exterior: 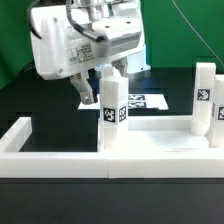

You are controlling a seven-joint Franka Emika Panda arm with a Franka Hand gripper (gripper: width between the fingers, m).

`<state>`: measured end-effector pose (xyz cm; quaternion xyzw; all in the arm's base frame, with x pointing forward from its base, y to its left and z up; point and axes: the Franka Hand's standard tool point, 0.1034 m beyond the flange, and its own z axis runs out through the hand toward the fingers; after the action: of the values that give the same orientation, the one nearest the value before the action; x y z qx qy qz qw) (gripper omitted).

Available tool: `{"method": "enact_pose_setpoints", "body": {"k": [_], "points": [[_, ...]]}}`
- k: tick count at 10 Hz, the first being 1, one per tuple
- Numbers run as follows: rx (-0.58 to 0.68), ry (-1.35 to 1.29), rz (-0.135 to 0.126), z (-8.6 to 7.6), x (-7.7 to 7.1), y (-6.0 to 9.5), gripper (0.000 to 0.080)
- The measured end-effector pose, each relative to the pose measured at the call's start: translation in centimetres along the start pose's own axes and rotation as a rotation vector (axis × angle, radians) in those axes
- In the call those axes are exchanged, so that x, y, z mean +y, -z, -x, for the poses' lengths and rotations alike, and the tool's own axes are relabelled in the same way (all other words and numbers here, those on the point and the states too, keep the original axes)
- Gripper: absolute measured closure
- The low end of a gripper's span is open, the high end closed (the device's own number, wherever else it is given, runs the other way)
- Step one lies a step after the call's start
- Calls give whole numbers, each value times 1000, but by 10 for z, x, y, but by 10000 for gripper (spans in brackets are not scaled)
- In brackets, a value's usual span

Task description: Assemble desk

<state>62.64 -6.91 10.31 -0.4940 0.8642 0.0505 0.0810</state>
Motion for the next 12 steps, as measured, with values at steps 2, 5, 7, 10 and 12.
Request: {"method": "enact_pose_setpoints", "body": {"k": [2,5,7,10,12], "points": [[4,169,12,3,0,2,156],[3,389,13,2,1,1,151],[5,570,24,1,1,1,151],[28,991,79,11,-3,6,151],[10,1207,118,15,-3,2,151]]}}
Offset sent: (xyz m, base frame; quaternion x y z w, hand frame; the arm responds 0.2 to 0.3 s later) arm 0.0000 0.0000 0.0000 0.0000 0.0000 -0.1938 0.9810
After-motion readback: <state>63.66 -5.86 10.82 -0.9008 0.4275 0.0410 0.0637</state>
